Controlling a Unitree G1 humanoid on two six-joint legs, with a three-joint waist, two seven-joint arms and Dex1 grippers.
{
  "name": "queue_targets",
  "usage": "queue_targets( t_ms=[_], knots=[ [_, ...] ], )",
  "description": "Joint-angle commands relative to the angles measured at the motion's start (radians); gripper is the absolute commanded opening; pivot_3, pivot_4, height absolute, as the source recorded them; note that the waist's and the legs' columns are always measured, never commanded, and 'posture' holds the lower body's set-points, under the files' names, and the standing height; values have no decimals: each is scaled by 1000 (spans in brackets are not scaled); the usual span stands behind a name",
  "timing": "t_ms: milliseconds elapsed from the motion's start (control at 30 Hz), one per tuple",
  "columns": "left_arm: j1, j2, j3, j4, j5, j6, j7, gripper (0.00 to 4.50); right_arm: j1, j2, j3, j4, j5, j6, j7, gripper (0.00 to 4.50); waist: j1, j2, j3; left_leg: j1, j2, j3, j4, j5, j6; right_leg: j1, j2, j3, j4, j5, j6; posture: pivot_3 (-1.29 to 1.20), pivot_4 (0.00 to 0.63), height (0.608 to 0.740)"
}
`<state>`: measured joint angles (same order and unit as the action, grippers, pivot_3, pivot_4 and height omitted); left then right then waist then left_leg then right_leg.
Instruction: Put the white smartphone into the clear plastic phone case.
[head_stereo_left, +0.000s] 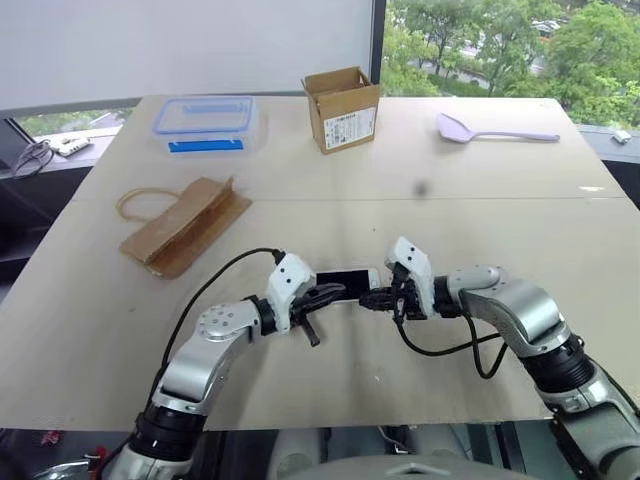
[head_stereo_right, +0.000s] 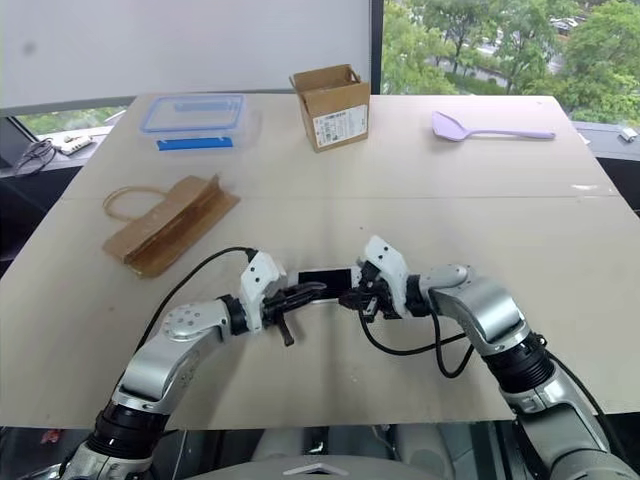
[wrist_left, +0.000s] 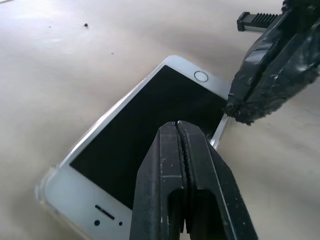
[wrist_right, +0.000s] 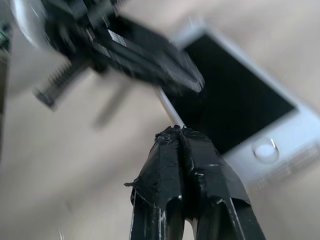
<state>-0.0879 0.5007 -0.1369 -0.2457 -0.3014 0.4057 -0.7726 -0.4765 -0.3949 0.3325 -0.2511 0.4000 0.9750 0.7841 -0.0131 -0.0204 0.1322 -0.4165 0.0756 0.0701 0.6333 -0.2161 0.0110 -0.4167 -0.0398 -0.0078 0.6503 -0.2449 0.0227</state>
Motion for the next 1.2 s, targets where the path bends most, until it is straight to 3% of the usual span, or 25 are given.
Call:
queue_targets(
  t_ms=[33, 233, 533, 833, 1100, 1200],
  knots=[
    [-1, 8, -1, 0, 3, 5, -6, 20, -48, 12, -28, 46, -51, -18, -78, 0, 0, 0, 2, 0, 0, 0, 0, 0, 0, 0, 0, 0, 0, 0, 0, 0, 150, 740],
    [-6, 8, -4, 2, 7, 5, -11, 20, -83, 15, 34, 166, -130, 11, -138, 0, 0, 0, 3, -1, -1, 2, 0, 0, 0, 0, 0, 0, 0, 0, 0, 0, 150, 740],
    [4, 7, -1, -8, 8, 7, -2, 20, -81, -74, 152, 136, -138, 73, -66, 0, 4, -1, 3, 0, -1, 1, 0, 0, 0, 1, -1, -1, 0, 0, 0, 0, 150, 740],
    [9, 4, -5, -17, 7, 9, 8, 20, -46, -157, 260, 121, -239, -67, -24, 0, 3, -1, 1, 2, -1, 1, 0, 0, 0, 2, -1, -2, -1, 0, 0, 0, 150, 740],
    [24, 8, 3, -24, 9, -2, 10, 20, 17, -182, 187, 57, -260, -235, 1, 0, 3, -2, 0, 2, -1, 1, 0, 0, 0, 3, -1, -2, -1, 0, 0, 0, 150, 740],
    [26, -35, 74, -60, -62, -7, 39, 20, 79, -107, 31, 16, -208, -404, -53, 0, 3, -3, 3, 1, -1, 1, 0, 0, 0, 3, -1, -2, -2, 0, 1, 0, 150, 740]
  ],
)
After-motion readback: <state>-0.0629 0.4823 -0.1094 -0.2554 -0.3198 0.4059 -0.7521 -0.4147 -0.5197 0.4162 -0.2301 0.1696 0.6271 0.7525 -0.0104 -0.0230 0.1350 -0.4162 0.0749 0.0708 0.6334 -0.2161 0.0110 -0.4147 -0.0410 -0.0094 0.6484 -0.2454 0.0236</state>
